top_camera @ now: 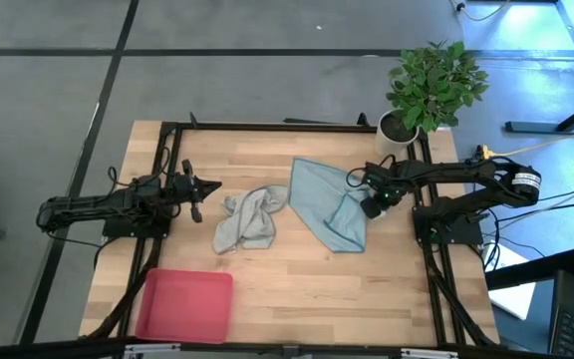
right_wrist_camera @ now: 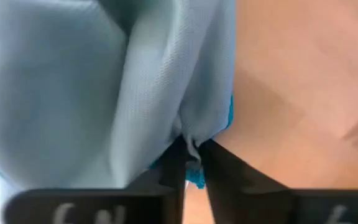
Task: Roll microfiber towels into tight, uniform cylinder then place into a basket
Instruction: Fold the blue towel
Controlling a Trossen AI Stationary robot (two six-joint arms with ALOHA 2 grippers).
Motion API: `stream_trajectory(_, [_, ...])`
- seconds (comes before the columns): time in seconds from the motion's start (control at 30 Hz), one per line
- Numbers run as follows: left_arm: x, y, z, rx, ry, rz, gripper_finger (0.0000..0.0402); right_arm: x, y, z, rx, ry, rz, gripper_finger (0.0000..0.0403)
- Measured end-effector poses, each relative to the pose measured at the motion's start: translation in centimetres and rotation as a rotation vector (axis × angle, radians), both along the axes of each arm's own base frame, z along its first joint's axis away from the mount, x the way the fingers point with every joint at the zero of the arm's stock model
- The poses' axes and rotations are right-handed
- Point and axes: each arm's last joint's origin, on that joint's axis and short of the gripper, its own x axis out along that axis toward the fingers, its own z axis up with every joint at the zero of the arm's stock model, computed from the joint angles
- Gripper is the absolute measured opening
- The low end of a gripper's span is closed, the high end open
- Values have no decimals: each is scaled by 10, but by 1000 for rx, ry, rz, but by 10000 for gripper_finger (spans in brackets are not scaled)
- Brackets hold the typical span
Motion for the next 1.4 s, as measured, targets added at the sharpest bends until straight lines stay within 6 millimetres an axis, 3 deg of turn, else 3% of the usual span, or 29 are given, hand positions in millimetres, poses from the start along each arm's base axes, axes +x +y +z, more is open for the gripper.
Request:
stream_trajectory(0.1, [0,0,0,0,0,0,0,0,-2,0,-50,14,6,9])
stream_trajectory(1.4, [0,0,0,-1,1,0,0,5,-7,2,-172,13,43,9])
